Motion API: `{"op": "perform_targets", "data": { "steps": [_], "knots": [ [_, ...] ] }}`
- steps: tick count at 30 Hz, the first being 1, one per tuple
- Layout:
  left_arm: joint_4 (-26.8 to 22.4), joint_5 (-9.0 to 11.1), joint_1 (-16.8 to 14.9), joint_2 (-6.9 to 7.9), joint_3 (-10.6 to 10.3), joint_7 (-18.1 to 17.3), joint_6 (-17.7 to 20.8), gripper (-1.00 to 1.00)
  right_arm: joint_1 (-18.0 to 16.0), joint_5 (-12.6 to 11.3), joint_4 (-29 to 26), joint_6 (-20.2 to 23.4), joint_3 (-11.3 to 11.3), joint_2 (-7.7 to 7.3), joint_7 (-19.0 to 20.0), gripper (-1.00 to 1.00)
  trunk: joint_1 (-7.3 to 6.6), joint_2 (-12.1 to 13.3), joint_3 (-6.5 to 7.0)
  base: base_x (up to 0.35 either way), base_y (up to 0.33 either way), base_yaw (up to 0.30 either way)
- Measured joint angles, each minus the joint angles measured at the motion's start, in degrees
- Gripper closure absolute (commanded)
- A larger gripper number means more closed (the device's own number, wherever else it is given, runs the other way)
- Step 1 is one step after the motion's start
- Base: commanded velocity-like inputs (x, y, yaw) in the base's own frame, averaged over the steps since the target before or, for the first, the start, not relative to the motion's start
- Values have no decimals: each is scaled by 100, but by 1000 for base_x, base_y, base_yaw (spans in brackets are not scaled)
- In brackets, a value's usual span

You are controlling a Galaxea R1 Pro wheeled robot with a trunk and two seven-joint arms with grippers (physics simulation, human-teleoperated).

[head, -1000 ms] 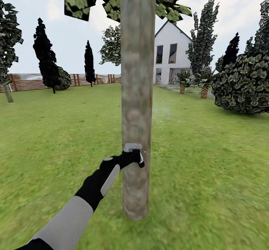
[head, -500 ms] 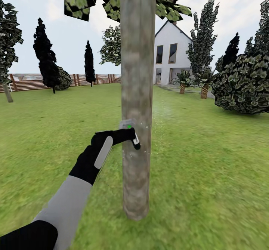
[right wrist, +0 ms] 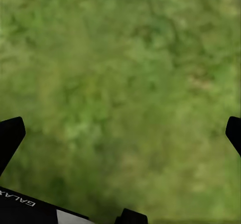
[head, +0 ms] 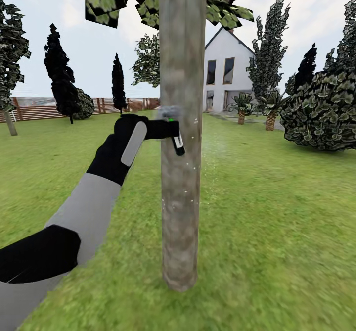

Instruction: In the garden, pick up the pesticide atomizer on the floor and spray pesticide onto both trees until each tree trunk is fully covered.

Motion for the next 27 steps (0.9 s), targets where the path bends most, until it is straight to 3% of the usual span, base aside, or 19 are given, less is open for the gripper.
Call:
{"op": "perform_targets", "data": {
  "steps": [5,7,8,9,10,15,27],
  "knots": [
    [688,25,-1026,0,7,0,6,100,0,0,0,0,0,0,0,-100,0,0,1,0,0,0],
    [881,293,-1317,0,6,0,6,100,0,0,0,0,0,0,0,-100,0,0,0,0,0,0],
    [1055,586,-1551,0,9,0,7,100,0,0,0,0,0,0,0,-100,0,0,1,0,0,0],
    [1175,750,-1729,0,8,0,7,100,0,0,0,0,0,0,0,-100,0,-1,1,0,0,0],
    [1246,822,-1822,0,8,0,6,100,0,0,0,0,0,0,0,-100,0,0,0,0,0,0],
    [1529,893,-1913,0,7,0,-2,100,0,0,0,0,0,0,0,-100,0,0,-1,0,0,0],
    [2547,851,-1917,0,-21,5,-61,100,0,0,0,0,0,0,0,-100,0,1,-1,0,0,0]
  ]
}}
